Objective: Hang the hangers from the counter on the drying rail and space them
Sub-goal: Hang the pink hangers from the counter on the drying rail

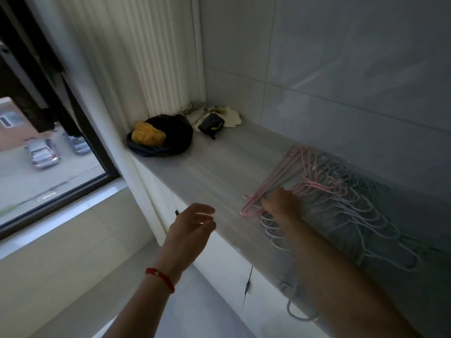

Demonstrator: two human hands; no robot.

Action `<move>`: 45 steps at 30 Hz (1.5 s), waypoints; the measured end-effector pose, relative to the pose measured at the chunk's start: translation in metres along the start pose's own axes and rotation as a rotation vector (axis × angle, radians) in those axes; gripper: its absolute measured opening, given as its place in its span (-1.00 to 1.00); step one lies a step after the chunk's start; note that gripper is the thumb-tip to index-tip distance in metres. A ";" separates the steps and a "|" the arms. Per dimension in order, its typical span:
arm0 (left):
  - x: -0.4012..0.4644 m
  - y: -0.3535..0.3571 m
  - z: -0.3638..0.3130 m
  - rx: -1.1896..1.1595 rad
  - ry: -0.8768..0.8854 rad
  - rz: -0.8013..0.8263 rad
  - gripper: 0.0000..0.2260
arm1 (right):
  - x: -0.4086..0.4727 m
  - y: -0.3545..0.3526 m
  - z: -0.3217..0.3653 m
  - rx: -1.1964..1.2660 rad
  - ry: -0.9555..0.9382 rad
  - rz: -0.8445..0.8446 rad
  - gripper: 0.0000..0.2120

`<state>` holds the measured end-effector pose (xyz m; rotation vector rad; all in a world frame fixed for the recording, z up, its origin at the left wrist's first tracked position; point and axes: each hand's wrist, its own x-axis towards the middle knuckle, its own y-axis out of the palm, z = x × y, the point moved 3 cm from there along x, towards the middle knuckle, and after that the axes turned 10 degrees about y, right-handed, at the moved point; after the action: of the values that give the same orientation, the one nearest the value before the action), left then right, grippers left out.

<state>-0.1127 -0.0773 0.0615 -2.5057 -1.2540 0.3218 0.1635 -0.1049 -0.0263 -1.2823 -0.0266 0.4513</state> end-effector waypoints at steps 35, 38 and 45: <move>-0.342 -0.081 0.118 -0.597 -0.353 -0.568 -0.38 | -0.455 0.078 -0.028 0.676 -1.111 0.347 -0.64; -0.426 -0.102 0.125 -0.598 -0.396 -0.770 -0.39 | -0.506 0.087 -0.031 0.744 -1.150 0.543 -0.71; -0.615 -0.138 0.123 -0.541 -0.506 -1.202 -0.42 | -0.654 0.117 -0.061 0.775 -1.126 1.049 -0.75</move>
<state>-0.6185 -0.4727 0.0351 -1.5114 -3.0456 0.3183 -0.4533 -0.3583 -0.0037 -0.0535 -0.1124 1.8343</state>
